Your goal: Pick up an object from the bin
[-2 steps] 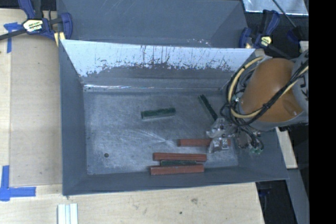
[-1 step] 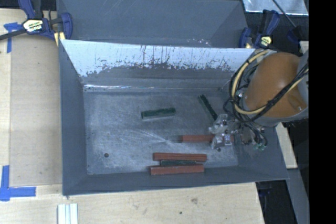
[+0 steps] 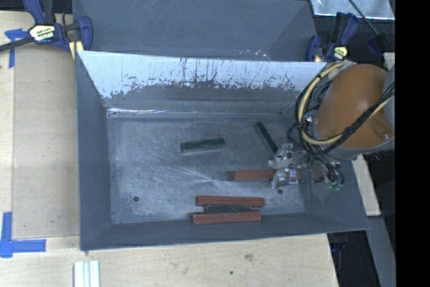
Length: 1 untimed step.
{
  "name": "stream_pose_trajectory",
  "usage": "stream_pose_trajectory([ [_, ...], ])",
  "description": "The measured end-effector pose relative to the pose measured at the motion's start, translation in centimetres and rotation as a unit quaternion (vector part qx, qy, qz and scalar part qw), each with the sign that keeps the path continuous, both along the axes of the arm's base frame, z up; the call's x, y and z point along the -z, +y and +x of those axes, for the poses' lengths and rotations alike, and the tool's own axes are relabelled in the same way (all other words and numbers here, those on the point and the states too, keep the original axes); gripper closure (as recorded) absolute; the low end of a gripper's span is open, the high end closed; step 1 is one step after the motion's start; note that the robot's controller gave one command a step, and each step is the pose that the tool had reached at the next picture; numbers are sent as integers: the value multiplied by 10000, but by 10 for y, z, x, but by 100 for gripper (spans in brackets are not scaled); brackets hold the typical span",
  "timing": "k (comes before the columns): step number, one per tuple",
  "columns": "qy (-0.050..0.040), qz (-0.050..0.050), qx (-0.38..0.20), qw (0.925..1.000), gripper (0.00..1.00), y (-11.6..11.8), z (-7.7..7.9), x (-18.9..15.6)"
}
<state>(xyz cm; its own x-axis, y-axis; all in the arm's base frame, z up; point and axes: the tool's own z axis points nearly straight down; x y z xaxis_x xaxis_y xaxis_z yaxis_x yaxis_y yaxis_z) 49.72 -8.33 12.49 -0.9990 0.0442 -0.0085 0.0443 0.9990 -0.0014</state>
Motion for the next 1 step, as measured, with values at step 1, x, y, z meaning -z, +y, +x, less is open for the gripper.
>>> stream_pose_trajectory([
  [1,23,4,-3,10000,100,0,-1,-5],
])
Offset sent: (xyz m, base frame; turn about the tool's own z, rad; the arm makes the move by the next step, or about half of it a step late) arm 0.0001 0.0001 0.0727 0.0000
